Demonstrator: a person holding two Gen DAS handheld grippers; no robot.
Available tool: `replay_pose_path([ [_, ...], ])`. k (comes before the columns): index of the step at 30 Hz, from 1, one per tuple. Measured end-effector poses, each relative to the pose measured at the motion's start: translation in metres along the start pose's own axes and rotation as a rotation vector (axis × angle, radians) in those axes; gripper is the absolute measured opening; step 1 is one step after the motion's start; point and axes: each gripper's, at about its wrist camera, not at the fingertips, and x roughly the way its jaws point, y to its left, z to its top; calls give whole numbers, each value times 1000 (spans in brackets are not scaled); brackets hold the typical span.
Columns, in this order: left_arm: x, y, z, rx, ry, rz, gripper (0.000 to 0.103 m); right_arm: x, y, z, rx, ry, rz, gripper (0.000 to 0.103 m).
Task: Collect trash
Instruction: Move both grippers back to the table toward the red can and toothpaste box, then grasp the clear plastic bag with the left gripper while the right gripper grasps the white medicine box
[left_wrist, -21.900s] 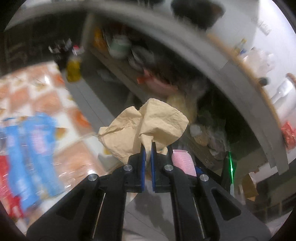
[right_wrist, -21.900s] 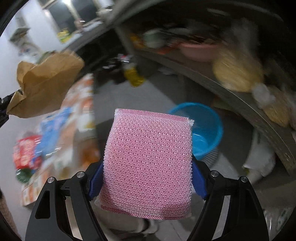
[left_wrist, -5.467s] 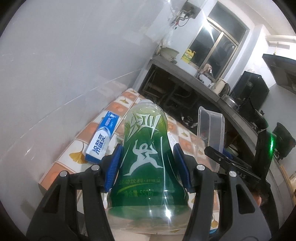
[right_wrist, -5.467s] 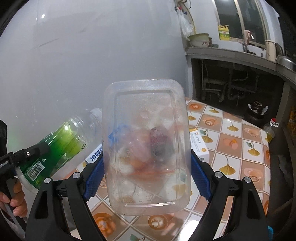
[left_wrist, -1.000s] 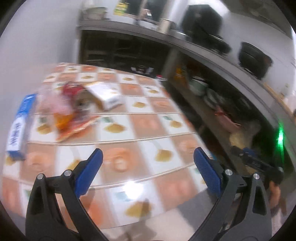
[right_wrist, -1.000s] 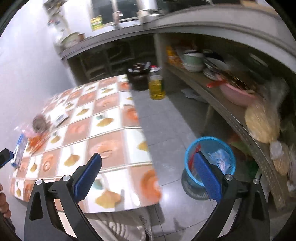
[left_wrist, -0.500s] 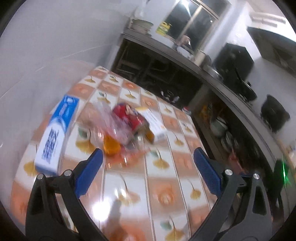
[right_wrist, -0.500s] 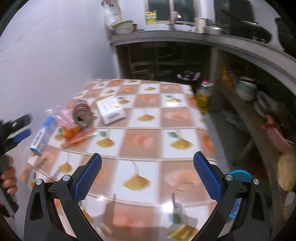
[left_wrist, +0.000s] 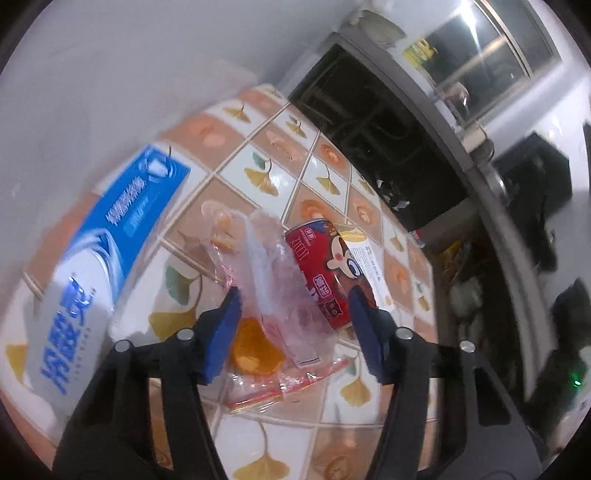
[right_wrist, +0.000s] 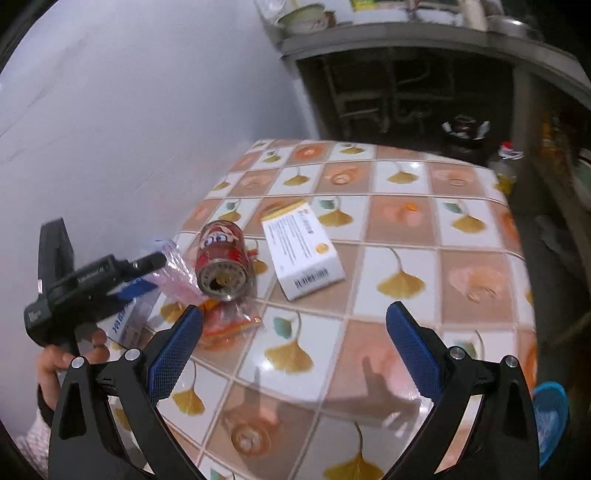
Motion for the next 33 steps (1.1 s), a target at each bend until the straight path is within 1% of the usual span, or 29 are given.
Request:
replay_pose_path([
  [2, 3, 3, 0, -8, 8, -7, 44, 13, 3, 11, -19, 24, 30, 96],
  [3, 4, 4, 0, -7, 13, -7, 42, 17, 3, 16, -26, 32, 42, 96],
  [4, 5, 5, 0, -6, 17, -9, 37, 22, 4, 20, -28, 38, 52, 96],
  [6, 7, 7, 2, -10, 23, -22, 34, 35, 5, 30, -29, 62, 78, 96],
  [8, 6, 8, 3, -16, 20, -34, 28, 48, 5, 38, -25, 78, 92, 96],
  [14, -6, 11, 3, -27, -10, -81, 22, 75, 3, 54, -18, 106, 116, 96],
  [19, -18, 15, 5, -49, -33, -132, 19, 95, 5, 63, -46, 137, 86, 96],
  [24, -35, 16, 6, -58, -58, -173, 18, 122, 10, 69, -104, 204, 20, 96],
  [30, -61, 12, 7, -31, -111, -209, 17, 140, 23, 69, -212, 258, -31, 96],
  [33, -69, 11, 7, -17, -124, -225, 17, 147, 25, 70, -230, 278, -51, 96],
])
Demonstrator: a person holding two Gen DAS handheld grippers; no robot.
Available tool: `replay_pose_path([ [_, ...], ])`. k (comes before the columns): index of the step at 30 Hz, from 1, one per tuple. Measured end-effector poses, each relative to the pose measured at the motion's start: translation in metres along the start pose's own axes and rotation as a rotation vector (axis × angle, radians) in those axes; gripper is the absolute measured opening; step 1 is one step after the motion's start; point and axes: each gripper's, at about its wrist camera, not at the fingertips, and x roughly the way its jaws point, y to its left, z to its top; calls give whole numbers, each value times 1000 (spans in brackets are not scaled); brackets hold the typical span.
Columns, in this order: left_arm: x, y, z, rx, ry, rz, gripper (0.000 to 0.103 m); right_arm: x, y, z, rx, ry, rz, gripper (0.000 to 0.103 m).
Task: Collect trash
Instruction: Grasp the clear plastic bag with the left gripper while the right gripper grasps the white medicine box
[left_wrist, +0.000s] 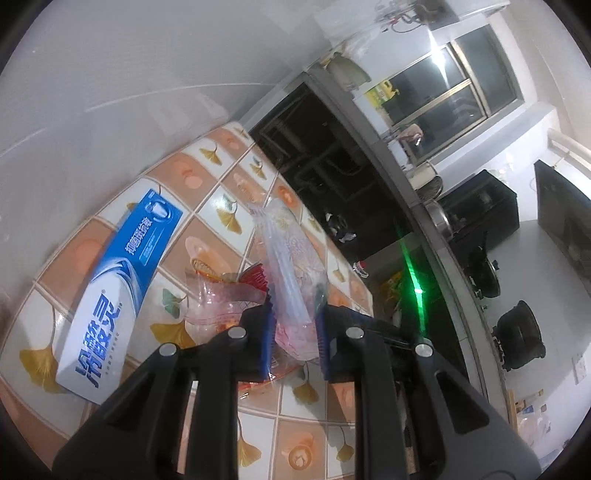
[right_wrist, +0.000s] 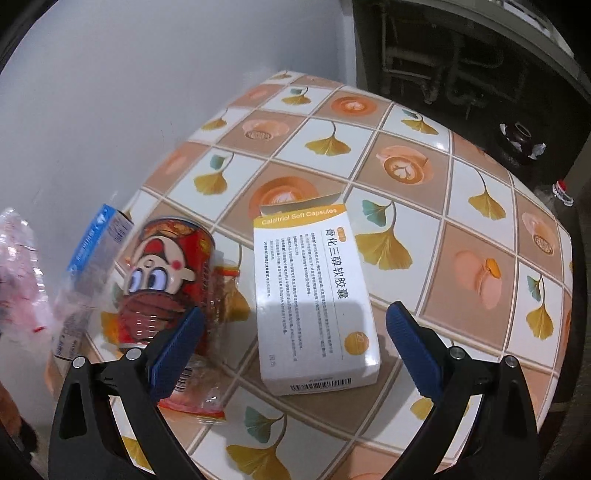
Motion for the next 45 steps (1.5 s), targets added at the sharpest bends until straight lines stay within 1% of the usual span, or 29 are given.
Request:
replay_pose_path([
  [2, -2, -3, -1, 12, 2, -12, 17, 5, -1, 3, 4, 12, -8, 96],
  [7, -4, -5, -2, 24, 10, -25, 17, 17, -6, 11, 29, 47, -8, 90],
  [10, -4, -5, -3, 26, 12, -25, 17, 25, -10, 14, 40, 67, -14, 84],
  [12, -3, -5, -3, 27, 16, -26, 17, 31, -13, 16, 51, 80, -10, 79],
  [15, -3, -4, -3, 27, 19, -26, 17, 37, -17, 17, 71, 92, 2, 75],
  [19, -3, -5, -2, 29, 16, -24, 17, 37, -19, 16, 80, 72, 0, 72],
  [25, -3, -7, -3, 40, 18, -28, 17, 26, -27, 9, 106, 41, -11, 72],
  [31, -8, -18, -7, 72, 11, -30, 17, 1, -44, -7, 180, 3, -14, 71],
  [35, -13, -31, -14, 103, 15, -43, 17, -30, -55, -28, 223, -53, -14, 71],
  [40, -16, -50, -28, 144, 41, -69, 17, -80, -64, -64, 269, -133, -18, 71],
  [41, -17, -53, -31, 151, 47, -76, 17, -96, -65, -76, 282, -160, -25, 71],
  [45, -19, -74, -47, 195, 82, -115, 17, -137, -68, -113, 332, -227, -15, 71],
])
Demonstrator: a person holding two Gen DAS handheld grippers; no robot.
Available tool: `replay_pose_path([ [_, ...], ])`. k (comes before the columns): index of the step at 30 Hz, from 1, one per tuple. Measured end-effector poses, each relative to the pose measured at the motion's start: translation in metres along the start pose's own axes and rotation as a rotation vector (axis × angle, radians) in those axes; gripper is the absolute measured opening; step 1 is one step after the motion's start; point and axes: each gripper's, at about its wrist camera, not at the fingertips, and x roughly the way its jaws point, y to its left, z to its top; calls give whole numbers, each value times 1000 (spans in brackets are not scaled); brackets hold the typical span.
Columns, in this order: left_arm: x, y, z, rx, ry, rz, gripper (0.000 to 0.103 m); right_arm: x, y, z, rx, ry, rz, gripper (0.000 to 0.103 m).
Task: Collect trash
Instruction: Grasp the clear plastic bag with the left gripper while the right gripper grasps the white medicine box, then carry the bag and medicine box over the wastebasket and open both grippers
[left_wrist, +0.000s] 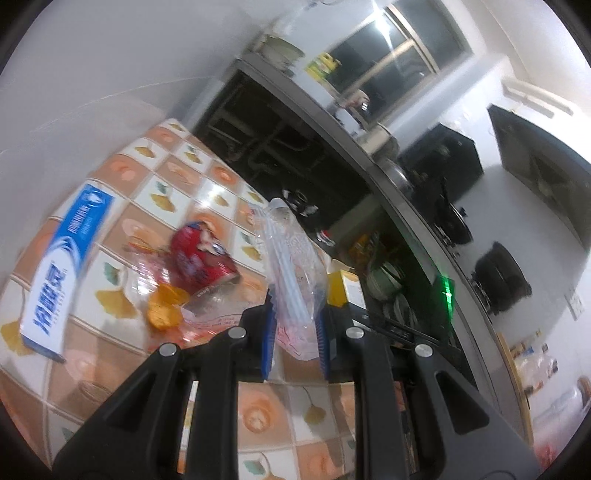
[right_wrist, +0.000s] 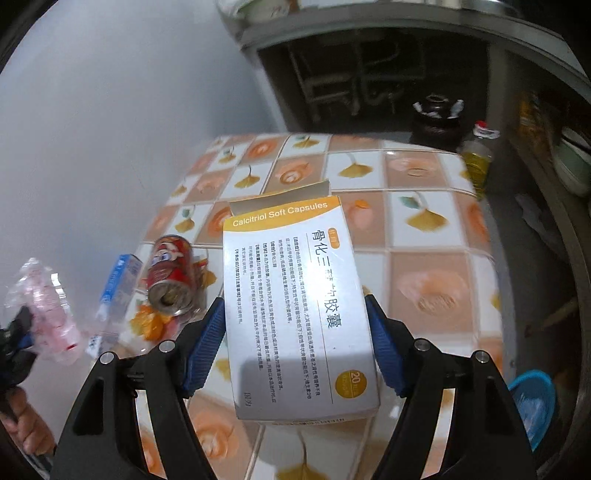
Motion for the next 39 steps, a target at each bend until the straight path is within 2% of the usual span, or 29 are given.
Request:
replay_pose_path([
  [13, 41, -101, -49, 176, 165, -117, 17, -132, -67, -101, 206, -180, -39, 71],
  [24, 118, -213, -135, 351, 414, -251, 17, -211, -162, -201, 451, -284, -176, 71],
  [32, 188, -279, -222, 458, 632, -274, 17, -237, -239, -293, 689, -303, -301, 71],
  [35, 214, -296, -257, 510, 701, -250, 17, -234, -270, -328, 795, -284, -331, 71],
  [39, 252, -308, -296, 547, 784, -204, 17, -214, -311, -363, 930, -246, -320, 71],
])
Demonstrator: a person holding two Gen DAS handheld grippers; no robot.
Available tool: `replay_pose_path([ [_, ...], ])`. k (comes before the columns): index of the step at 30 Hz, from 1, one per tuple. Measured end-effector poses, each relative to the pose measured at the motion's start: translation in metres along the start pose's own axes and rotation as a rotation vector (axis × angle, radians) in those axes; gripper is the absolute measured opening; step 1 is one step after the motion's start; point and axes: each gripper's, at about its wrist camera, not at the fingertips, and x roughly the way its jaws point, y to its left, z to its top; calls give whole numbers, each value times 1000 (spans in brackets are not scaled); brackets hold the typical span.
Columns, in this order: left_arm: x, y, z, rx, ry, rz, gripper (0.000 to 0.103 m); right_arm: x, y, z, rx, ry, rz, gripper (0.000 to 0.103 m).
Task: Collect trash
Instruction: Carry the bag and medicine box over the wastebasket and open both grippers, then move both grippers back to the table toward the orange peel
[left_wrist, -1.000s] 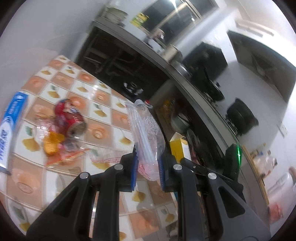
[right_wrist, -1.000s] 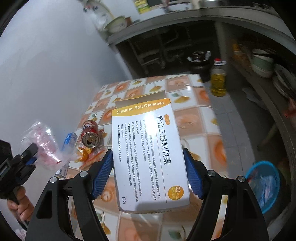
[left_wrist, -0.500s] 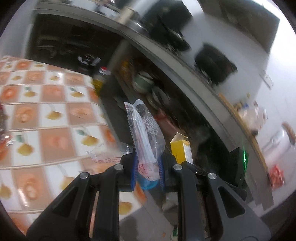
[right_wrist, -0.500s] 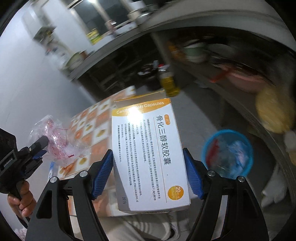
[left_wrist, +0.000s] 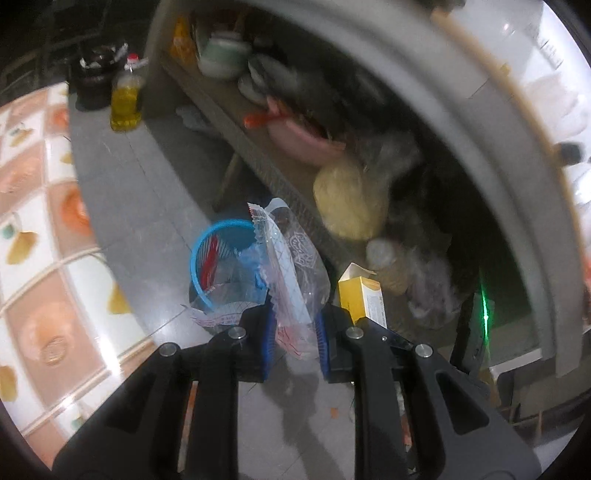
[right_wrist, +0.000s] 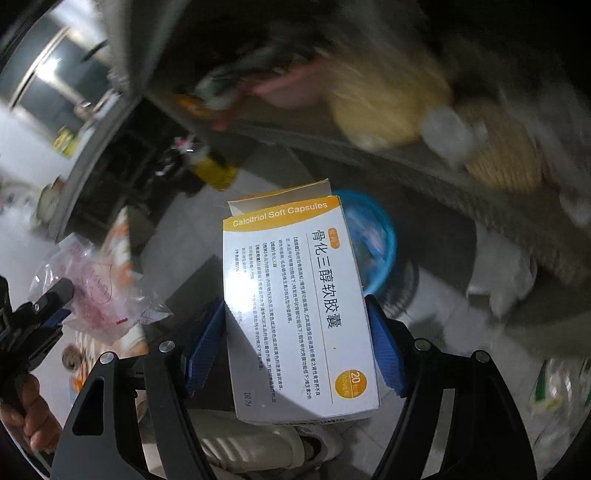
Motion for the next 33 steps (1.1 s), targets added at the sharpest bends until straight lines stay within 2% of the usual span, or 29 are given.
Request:
replay_pose_path([
  [7, 74, 4, 13, 0, 115, 64, 17, 69, -36, 17, 95, 80, -28, 71],
  [13, 135, 4, 46, 31, 178, 107, 21, 135, -40, 60, 122, 82, -30, 72],
  [15, 151, 5, 58, 42, 185, 116, 31, 153, -40, 75, 127, 61, -14, 75],
  [17, 161, 8, 64, 40, 186, 123, 53, 173, -40, 87, 116, 57, -18, 77],
  [19, 163, 14, 67, 24, 177, 144, 57, 192, -42, 93, 124, 60, -61, 80],
  [21, 159, 20, 65, 0, 170, 125, 59, 208, -46, 94, 129, 71, -86, 81],
  [24, 149, 26, 64, -10, 152, 132, 59, 215, -50, 90, 123, 65, -121, 81],
  [28, 120, 27, 64, 0, 96, 135, 60, 212, -53, 84, 133, 53, -128, 81],
  [33, 78, 21, 64, 32, 20, 137, 64, 183, -50, 69, 102, 17, -139, 81],
])
